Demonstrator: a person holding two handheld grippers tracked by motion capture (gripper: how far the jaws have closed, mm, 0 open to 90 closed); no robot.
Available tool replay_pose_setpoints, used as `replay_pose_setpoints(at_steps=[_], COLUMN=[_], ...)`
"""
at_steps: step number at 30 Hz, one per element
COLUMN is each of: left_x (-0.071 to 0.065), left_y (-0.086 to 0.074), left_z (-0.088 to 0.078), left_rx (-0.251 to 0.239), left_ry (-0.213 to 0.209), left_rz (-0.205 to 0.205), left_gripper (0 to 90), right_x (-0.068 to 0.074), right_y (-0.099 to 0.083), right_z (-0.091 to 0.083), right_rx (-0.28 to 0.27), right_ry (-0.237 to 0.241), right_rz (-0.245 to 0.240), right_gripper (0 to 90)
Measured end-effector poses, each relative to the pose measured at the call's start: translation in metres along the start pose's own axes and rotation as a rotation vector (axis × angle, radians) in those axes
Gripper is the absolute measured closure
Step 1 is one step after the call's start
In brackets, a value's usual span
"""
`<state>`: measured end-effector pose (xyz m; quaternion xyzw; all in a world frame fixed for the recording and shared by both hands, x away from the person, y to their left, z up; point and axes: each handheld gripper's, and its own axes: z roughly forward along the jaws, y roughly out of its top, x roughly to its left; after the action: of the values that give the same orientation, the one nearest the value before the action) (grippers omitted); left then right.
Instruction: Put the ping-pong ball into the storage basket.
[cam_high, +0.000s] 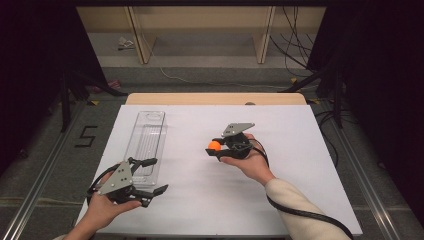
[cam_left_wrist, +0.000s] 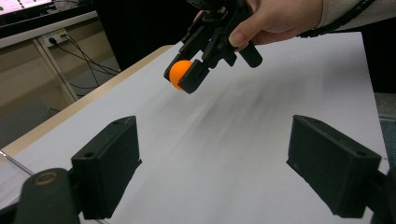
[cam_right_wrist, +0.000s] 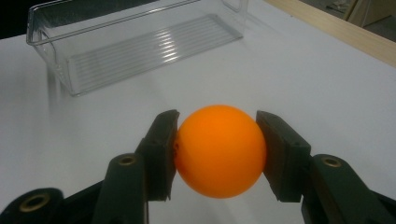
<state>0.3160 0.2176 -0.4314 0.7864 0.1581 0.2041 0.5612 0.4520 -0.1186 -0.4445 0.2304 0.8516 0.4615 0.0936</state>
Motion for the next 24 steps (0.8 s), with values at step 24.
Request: replay_pose_setpoints(at_steps=[24], left_x=[0.000], left_y=[0.000], left_z=[0.000], left_rx=[0.000], left_ry=[-0.002], left_rz=[-0.001], left_gripper=[16.4], right_x=[0.002], right_y=[0.005], right_z=[0.010], right_rx=[-0.003], right_ry=[0.014], right_rz=[0.003], right_gripper=[51.4])
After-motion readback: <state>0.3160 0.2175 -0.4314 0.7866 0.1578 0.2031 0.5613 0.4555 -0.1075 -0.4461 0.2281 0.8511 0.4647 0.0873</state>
